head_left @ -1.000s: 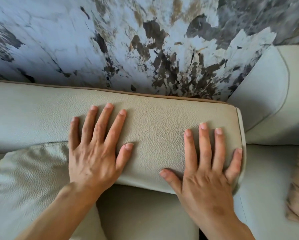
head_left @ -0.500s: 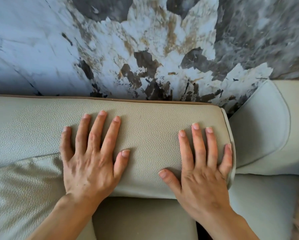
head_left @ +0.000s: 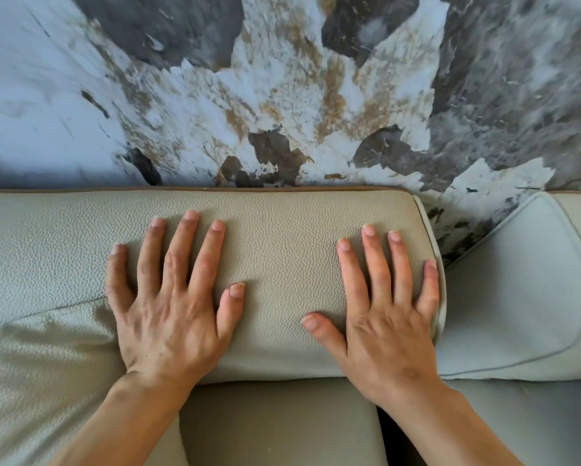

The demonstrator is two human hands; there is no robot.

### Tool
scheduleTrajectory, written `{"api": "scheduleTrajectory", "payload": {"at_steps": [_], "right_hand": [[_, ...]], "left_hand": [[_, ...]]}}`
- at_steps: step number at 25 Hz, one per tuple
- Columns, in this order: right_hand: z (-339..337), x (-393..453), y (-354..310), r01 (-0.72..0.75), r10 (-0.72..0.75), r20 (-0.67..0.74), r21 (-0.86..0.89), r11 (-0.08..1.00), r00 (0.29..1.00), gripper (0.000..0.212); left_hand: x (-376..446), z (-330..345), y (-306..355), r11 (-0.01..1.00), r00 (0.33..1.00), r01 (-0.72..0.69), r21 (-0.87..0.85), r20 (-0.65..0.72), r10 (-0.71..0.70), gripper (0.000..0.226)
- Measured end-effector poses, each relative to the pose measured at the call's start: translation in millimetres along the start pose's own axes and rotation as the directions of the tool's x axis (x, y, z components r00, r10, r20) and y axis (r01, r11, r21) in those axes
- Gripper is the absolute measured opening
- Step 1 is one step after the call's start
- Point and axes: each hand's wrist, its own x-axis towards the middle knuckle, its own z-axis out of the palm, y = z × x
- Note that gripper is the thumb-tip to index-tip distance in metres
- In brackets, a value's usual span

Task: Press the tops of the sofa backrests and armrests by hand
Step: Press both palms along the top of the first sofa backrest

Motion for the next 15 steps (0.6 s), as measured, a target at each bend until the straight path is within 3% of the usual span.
{"api": "scheduleTrajectory", "payload": {"at_steps": [8,12,15], "right_hand": [[14.0,10.1,0.0,0.009,-0.01,-0.072,-0.017,1.0,0.997,0.087],[15.1,9.0,-1.3,0.003,-0.004,-0.044,-0.019,1.0,0.999,0.087],[5.0,9.4,-2.0,-0.004,0.004,0.038,-0.002,1.0,0.999,0.087]], "left_hand": [[7.2,11.3,-1.6,1.0,0.998,-0.011,-0.013,-0.067,0.01,0.063],[7.3,-1.2,2.2,0.999,0.998,0.004,-0.035,0.062,-0.002,0.063],[9.0,-20.4,5.1,0.998,0.971,0.042,-0.048,0.239,-0.03,0.064]]}}
